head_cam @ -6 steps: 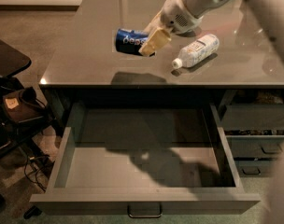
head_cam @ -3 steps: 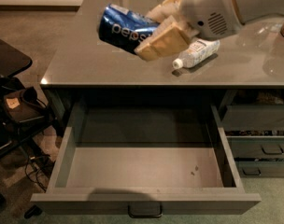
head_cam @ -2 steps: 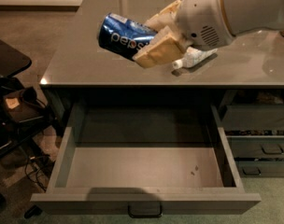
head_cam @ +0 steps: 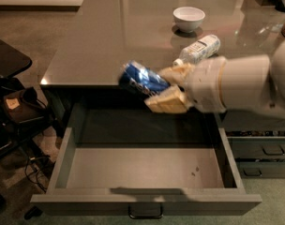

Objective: Place pepsi can into top drawer

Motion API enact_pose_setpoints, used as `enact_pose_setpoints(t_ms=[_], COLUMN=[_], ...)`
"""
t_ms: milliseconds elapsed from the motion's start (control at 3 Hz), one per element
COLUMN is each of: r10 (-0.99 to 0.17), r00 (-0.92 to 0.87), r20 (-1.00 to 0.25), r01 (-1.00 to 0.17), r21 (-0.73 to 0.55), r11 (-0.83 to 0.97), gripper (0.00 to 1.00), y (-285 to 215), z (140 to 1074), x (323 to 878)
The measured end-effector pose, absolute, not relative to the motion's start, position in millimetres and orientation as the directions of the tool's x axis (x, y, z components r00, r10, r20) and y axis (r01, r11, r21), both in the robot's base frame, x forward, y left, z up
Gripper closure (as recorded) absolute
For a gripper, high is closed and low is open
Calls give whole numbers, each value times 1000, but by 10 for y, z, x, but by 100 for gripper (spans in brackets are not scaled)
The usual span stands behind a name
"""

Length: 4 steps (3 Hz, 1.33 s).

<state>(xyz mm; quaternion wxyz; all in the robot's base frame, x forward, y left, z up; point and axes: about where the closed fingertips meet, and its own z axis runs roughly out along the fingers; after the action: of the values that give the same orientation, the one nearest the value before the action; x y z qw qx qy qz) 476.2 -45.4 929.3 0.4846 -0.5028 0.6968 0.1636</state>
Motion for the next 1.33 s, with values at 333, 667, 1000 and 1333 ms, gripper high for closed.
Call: enact_pose_setpoints(t_ms=[333, 667, 1000, 1333], r10=[-543, -543, -524, -511], r00=[-96, -96, -129, -203], r20=[-834, -834, -842, -835], r01=[-846, -846, -840, -815], r21=[-219, -219, -188, -145], r11=[486, 486, 508, 562], gripper=[100, 100, 100, 100], y=[-670, -670, -734, -956], z=[8860, 8859, 8393, 7698], x=[4669, 4670, 4733, 4866])
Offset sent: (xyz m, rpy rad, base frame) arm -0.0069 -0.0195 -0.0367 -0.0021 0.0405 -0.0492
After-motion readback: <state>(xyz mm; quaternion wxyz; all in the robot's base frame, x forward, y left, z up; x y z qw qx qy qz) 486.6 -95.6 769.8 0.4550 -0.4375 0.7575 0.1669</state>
